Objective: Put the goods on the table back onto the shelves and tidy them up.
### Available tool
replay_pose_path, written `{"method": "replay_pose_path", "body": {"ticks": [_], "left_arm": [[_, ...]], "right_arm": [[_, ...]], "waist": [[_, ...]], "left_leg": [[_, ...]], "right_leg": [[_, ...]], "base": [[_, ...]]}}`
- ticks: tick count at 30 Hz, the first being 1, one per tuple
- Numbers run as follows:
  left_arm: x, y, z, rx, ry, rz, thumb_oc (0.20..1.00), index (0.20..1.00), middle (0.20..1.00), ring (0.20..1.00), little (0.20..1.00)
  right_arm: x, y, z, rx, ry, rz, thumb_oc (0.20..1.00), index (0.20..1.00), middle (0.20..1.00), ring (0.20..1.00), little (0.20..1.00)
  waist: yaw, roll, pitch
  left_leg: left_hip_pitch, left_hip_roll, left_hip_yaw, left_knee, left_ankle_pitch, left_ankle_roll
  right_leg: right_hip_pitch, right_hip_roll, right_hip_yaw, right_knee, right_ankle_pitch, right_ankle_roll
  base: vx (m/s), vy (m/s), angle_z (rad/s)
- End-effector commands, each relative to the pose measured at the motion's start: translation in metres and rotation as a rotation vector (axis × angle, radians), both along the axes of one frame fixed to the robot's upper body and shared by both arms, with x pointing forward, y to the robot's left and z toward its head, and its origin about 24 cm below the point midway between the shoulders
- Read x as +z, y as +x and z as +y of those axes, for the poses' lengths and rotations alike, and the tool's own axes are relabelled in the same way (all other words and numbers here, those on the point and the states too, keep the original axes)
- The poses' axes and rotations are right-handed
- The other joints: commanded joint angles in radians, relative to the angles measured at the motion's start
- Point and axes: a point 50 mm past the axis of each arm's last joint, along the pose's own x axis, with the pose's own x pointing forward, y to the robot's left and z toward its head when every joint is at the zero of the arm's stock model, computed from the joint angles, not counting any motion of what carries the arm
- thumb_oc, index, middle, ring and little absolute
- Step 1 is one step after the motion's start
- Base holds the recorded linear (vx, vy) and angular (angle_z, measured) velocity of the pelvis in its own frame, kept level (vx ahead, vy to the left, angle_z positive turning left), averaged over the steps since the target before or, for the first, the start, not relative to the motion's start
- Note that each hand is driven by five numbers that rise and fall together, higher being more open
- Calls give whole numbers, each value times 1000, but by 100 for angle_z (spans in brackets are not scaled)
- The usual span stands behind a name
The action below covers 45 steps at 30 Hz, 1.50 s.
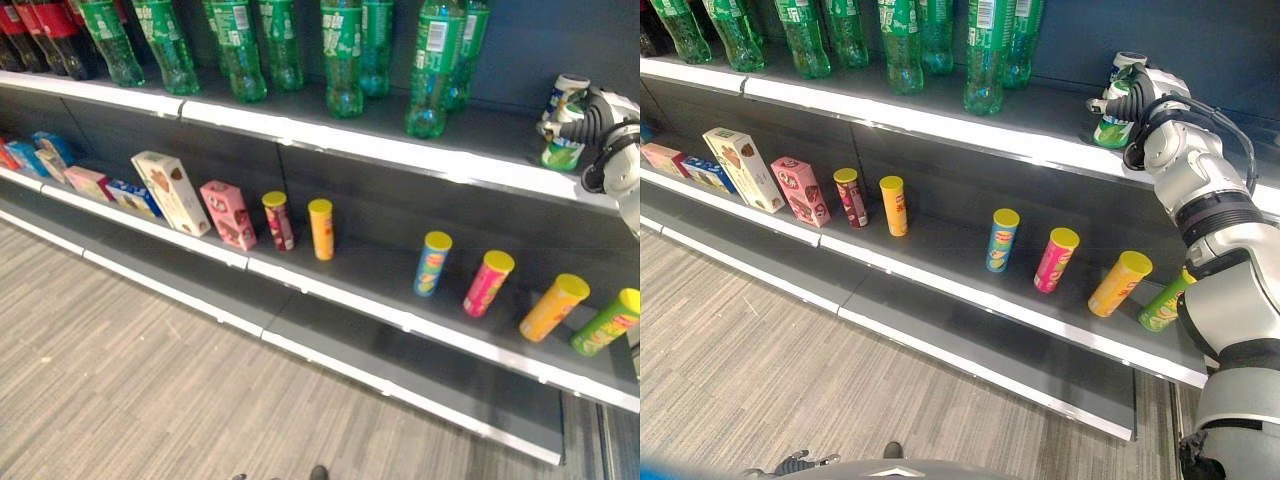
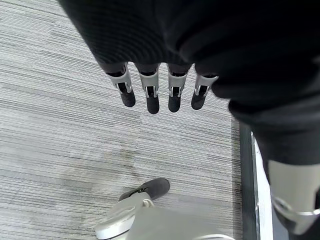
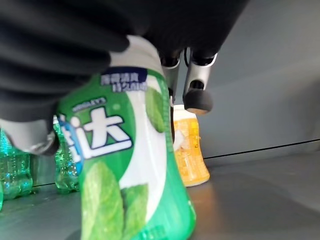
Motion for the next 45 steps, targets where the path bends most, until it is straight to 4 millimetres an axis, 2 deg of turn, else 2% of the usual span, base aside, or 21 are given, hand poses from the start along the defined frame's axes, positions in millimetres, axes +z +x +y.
{"method": "replay_pose_path", "body": {"ticks": [1,24,25,26,27,31,35,36,38,41,44,45], "left_arm": [[10,23,22,-20,75,-47,1000,1000,1000,1000,1000],[10,24,22,-29,73,-52,1000,1000,1000,1000,1000],[10,24,22,-29,73,-50,1000,1000,1000,1000,1000],[10,24,22,-28,73,-49,1000,1000,1000,1000,1000],[10,23,22,-30,74,-47,1000,1000,1000,1000,1000],[10,22,22,-27,73,-43,1000,1000,1000,1000,1000],[9,20,22,-10,78,-40,1000,1000,1000,1000,1000],[10,20,23,-11,79,-40,1000,1000,1000,1000,1000],[8,19,19,11,83,-38,1000,1000,1000,1000,1000],[6,13,17,42,93,-22,1000,1000,1000,1000,1000],[4,9,13,55,92,-6,1000,1000,1000,1000,1000],[4,9,15,47,100,-3,1000,1000,1000,1000,1000]], "right_arm": [[46,-4,-3,-45,-86,-92,200,200,200,200,200],[41,-5,-8,-61,-91,-66,200,200,200,200,200],[41,-5,-7,-57,-90,-68,398,398,398,398,398],[41,-5,-7,-55,-85,-70,630,630,630,630,630],[41,-5,-7,-52,-83,-75,1000,1000,1000,1000,1000],[44,-7,-2,-23,-76,-102,1000,1000,1000,1000,1000],[68,-18,7,47,-46,-254,1000,1000,1000,1000,1000],[68,-18,7,46,-45,-254,1000,1000,1000,1000,1000],[95,-42,17,136,-44,-458,1000,1000,1000,1000,1000],[113,-80,15,200,-18,-691,1000,1000,1000,1000,1000],[120,-109,6,197,-19,-848,1000,1000,1000,1000,1000],[115,-121,-1,179,-16,-883,1000,1000,1000,1000,1000]], "waist": [[13,-71,26],[2,-74,29],[2,-74,29],[2,-74,29],[1,-73,29],[1,-72,28],[-7,-70,28],[-6,-71,28],[-20,-64,27],[-33,-58,24],[-52,-48,22],[-51,-56,18]], "left_leg": [[101,63,42,24,-137,-90],[109,62,52,25,-142,-88],[110,61,52,25,-142,-88],[111,61,52,25,-143,-87],[111,60,52,25,-144,-87],[115,58,55,25,-146,-86],[117,57,60,24,-150,-83],[117,57,60,24,-150,-83],[119,53,64,23,-157,-77],[122,50,65,22,-166,-70],[123,44,66,22,-174,-63],[122,41,67,22,-178,-60]], "right_leg": [[11,-57,13,32,-83,50],[12,-60,23,33,-82,53],[13,-60,23,33,-81,53],[13,-60,24,33,-81,53],[13,-60,25,32,-81,53],[14,-61,25,32,-79,55],[10,-63,29,33,-76,58],[10,-63,29,33,-77,58],[5,-66,35,34,-75,62],[0,-71,37,37,-74,66],[-8,-75,44,41,-72,72],[-13,-78,47,44,-71,74]], "base": [[0,0,0],[1,2,-1],[0,0,0],[0,0,0],[0,0,0],[0,0,0],[9,19,-3],[27,42,-1],[41,48,0],[31,47,-1],[32,58,-4],[21,70,-5]]}}
